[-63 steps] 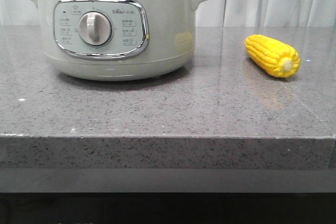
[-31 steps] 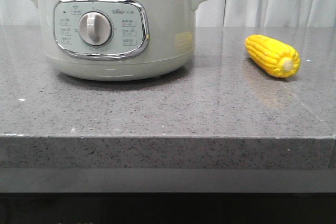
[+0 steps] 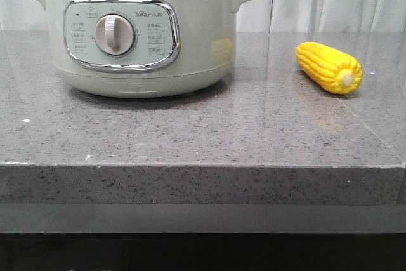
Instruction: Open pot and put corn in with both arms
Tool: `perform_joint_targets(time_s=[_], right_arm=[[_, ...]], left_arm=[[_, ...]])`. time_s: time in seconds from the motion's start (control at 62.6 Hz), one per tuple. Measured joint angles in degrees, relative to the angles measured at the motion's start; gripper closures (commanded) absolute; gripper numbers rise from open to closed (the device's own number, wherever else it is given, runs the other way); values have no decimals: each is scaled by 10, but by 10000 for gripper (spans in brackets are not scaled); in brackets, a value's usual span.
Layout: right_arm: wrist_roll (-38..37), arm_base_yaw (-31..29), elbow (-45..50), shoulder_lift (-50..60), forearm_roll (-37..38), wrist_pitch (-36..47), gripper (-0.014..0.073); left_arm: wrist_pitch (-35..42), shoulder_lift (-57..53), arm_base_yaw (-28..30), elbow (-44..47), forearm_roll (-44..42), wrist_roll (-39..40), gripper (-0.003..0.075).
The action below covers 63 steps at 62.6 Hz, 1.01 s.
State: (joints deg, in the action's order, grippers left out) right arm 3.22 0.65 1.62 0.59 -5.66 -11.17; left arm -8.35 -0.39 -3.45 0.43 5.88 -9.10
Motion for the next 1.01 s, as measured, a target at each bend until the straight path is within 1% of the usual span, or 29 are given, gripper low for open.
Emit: perform_joint_targets(time_s=[0.064, 0.24, 0.383, 0.479, 0.559, 0.671, 0.814, 0.846, 0.878, 0.926, 0.942, 0.974, 0.99, 1.006], right_arm=[[0, 0, 0, 0, 0, 1, 714], [0, 0, -5, 0, 0, 1, 714], [0, 0, -71, 0, 0, -41, 714], [0, 0, -141, -24, 0, -62, 714], [0, 0, -200, -76, 0, -71, 714], [0, 0, -275, -158, 0, -76, 714], [0, 0, -327, -240, 0, -79, 713], [0, 0, -332, -250, 0, -79, 709], [0, 0, -335, -258, 0, -79, 695], [0, 0, -336, -263, 0, -79, 650], [0, 0, -336, -263, 0, -79, 621], [0, 0, -337, -264, 0, -80, 575], [0, 0, -337, -265, 0, -80, 535], [0, 0, -337, -265, 0, -81, 505]], left_arm=[[8, 0, 0, 0, 4, 0, 741], [28, 0, 0, -5, 54, 1, 741], [2, 23, 0, -65, 62, 1, 741], [-29, 90, 0, -140, 62, 1, 741], [-48, 161, 0, -200, 62, 1, 741], [-53, 265, 0, -276, 62, 1, 741], [-55, 338, 0, -325, 62, 1, 730], [-55, 346, 0, -328, 62, 1, 705], [-55, 352, 0, -329, 62, 1, 661], [-56, 355, 0, -329, 62, 1, 568], [-57, 356, 0, -329, 62, 1, 517], [-57, 358, 0, -329, 62, 1, 441], [-58, 357, 0, -329, 62, 1, 381], [-58, 357, 0, -329, 62, 1, 340]])
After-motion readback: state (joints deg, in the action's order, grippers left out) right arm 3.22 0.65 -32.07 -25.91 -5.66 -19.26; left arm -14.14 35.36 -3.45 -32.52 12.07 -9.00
